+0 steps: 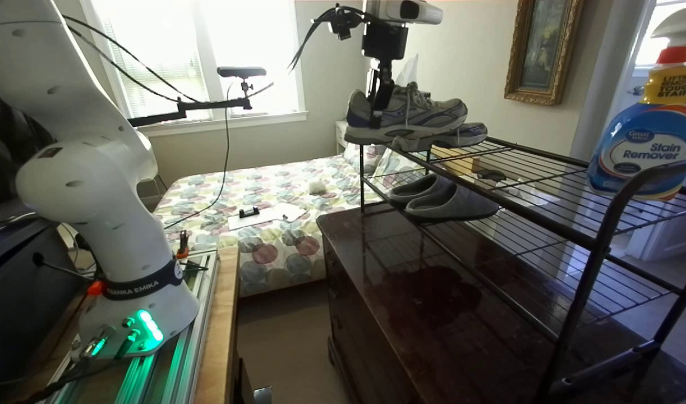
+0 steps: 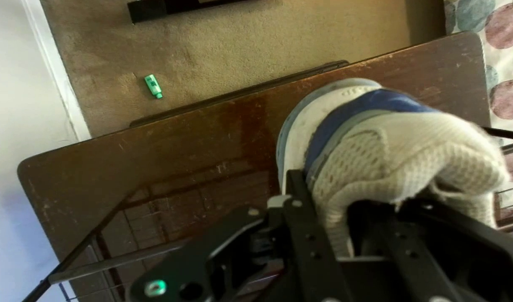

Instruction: Put the right shoe next to the left one

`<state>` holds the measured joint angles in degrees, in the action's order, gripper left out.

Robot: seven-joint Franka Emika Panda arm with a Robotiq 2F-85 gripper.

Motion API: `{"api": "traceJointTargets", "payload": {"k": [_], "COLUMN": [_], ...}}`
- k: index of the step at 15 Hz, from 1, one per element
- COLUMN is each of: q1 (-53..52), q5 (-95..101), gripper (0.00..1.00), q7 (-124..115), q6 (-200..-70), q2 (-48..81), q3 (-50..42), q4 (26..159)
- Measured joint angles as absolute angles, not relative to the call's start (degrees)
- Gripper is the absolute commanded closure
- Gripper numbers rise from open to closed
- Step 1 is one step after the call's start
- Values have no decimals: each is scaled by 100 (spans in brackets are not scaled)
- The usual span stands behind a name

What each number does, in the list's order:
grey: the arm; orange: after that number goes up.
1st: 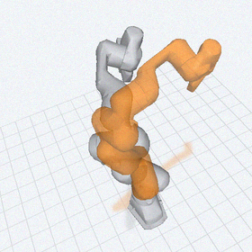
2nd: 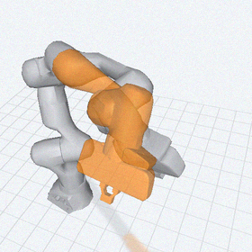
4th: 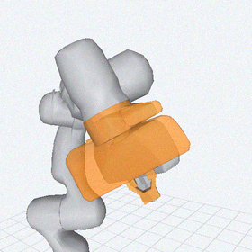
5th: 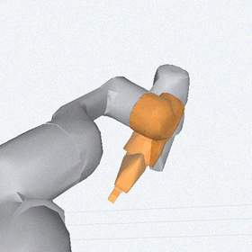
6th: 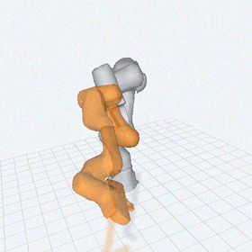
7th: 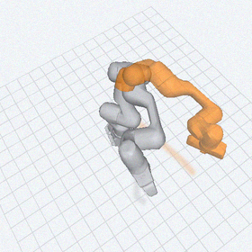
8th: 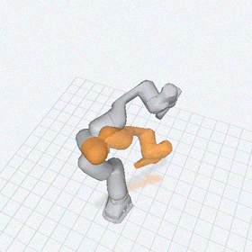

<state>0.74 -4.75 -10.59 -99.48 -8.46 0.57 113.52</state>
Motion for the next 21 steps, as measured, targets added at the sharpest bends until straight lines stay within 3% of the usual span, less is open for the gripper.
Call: {"api": "traceJointTargets", "payload": {"k": [11, 21], "q1": [-225, -397], "q5": [56, 113], "gripper": [96, 96], "q7": [-1584, -1879], "q6": [-9866, -9822], "q2": [899, 1799], "q3": [156, 146], "q4": [9403, 8410]}}
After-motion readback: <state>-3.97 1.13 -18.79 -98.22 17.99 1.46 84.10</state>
